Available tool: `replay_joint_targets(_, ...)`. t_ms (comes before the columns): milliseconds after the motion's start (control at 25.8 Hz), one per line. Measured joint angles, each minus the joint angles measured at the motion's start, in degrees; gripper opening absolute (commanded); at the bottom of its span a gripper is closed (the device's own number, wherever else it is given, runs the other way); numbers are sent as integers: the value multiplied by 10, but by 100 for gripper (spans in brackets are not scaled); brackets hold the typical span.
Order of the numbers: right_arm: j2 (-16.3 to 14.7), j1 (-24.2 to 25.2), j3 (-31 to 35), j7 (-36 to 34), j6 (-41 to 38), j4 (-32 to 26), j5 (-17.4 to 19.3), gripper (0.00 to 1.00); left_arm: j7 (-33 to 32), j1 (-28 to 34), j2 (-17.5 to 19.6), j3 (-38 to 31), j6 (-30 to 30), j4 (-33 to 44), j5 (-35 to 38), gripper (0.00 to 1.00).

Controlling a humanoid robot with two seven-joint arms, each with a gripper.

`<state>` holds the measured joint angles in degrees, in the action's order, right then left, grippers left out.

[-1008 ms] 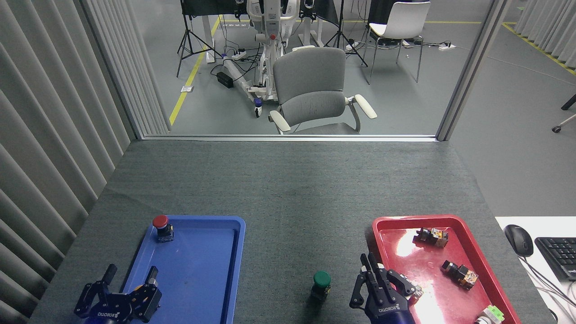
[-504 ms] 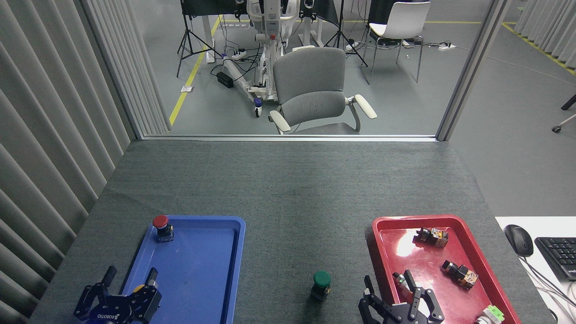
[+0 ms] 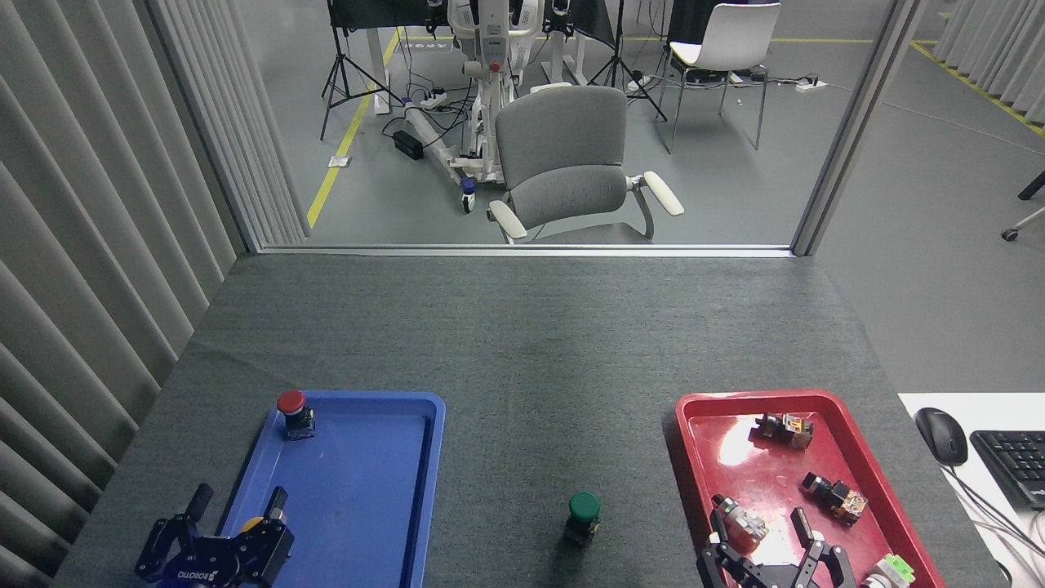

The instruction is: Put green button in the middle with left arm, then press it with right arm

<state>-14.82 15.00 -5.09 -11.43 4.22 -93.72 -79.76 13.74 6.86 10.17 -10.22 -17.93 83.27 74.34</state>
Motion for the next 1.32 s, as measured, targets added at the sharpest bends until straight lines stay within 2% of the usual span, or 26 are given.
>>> replay_joint_targets(1318,-3,6,10,-7,27,-13,-2,99,0,25,-1,-18,-15,14,-5,100)
